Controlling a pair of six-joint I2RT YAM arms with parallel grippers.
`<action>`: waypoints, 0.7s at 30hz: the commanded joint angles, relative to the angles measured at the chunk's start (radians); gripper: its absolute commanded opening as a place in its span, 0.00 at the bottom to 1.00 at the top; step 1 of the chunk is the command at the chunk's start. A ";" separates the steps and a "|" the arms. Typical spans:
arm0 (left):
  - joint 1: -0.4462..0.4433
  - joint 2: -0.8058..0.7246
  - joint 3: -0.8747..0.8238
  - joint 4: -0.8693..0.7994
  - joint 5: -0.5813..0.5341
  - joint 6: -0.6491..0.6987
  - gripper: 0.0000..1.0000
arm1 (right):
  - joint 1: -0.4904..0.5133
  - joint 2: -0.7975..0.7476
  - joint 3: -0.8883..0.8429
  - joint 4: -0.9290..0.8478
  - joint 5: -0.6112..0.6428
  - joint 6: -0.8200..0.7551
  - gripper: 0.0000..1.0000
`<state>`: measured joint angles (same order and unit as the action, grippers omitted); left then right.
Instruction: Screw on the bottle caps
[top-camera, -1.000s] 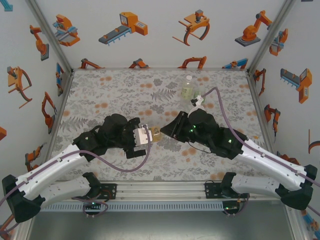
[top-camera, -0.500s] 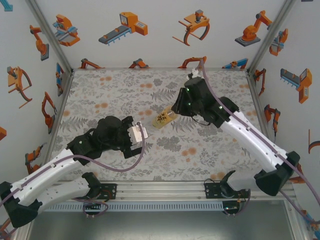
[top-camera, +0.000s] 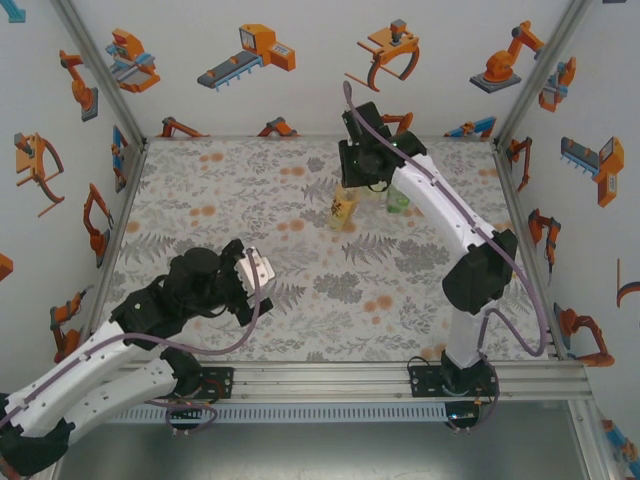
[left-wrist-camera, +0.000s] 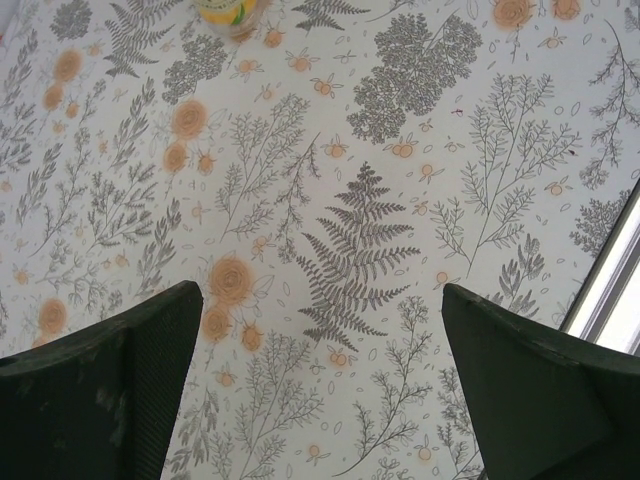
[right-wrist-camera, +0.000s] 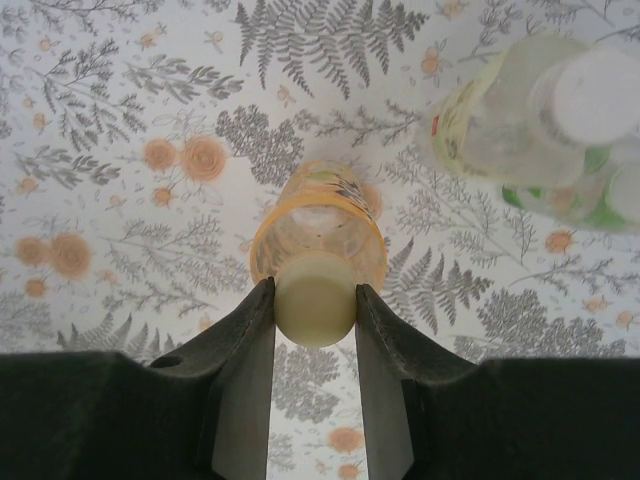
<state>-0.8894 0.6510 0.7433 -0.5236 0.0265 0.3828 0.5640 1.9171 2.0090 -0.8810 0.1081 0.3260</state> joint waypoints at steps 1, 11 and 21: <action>0.003 -0.033 -0.012 -0.014 -0.025 -0.043 0.97 | -0.015 0.064 0.115 -0.055 -0.017 -0.071 0.09; 0.003 -0.078 -0.020 -0.048 -0.035 -0.057 0.97 | -0.026 0.220 0.289 -0.116 -0.012 -0.105 0.09; 0.003 -0.117 -0.035 -0.054 -0.045 -0.064 0.97 | -0.027 0.228 0.292 -0.118 -0.036 -0.094 0.48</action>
<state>-0.8894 0.5411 0.7185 -0.5625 -0.0082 0.3428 0.5434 2.1262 2.2753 -0.9531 0.0868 0.2379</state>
